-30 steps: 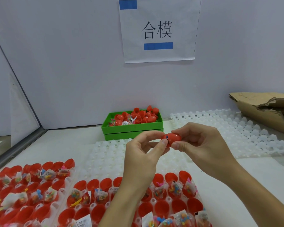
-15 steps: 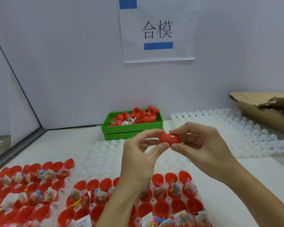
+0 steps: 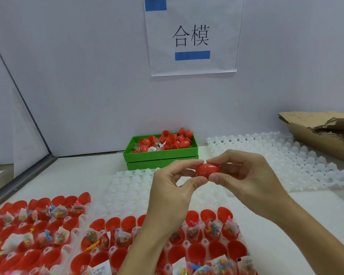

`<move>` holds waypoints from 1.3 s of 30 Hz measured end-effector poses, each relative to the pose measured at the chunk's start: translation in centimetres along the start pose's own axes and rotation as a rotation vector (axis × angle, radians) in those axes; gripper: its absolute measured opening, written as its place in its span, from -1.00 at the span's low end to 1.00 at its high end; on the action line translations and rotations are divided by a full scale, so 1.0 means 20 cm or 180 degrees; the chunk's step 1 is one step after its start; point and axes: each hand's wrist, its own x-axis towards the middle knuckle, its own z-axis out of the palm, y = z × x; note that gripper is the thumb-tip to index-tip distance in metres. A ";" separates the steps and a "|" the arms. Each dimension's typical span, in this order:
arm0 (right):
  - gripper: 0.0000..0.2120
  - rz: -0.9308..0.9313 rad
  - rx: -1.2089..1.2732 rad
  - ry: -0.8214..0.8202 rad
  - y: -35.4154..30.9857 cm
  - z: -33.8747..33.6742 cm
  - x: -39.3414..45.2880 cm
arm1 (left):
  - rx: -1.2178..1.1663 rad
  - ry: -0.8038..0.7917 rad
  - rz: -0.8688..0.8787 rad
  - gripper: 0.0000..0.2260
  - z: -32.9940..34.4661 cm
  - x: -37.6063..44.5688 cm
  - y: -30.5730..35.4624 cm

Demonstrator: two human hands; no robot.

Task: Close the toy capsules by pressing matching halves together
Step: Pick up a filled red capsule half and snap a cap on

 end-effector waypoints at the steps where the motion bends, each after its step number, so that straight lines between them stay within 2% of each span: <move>1: -0.76 0.0006 0.0025 -0.0006 0.00 0.00 0.00 | 0.0014 0.0016 0.0003 -0.71 0.00 0.00 0.00; 9: -0.82 0.0035 0.0244 0.0111 0.00 0.01 -0.01 | 0.0015 -0.0024 0.0017 -0.76 0.02 0.00 -0.01; 17: -0.79 0.0167 0.0412 0.0250 0.00 0.02 0.00 | -0.0073 0.0100 0.0006 -0.78 0.02 0.00 -0.01; 34: -0.80 0.0360 0.0468 0.0266 0.00 0.03 -0.01 | 0.0269 0.0158 -0.0011 -0.66 0.00 0.00 -0.01; 39: -0.81 0.0327 0.0488 0.0321 -0.01 0.04 0.00 | 0.0229 0.0244 -0.0012 -0.69 0.01 0.00 -0.01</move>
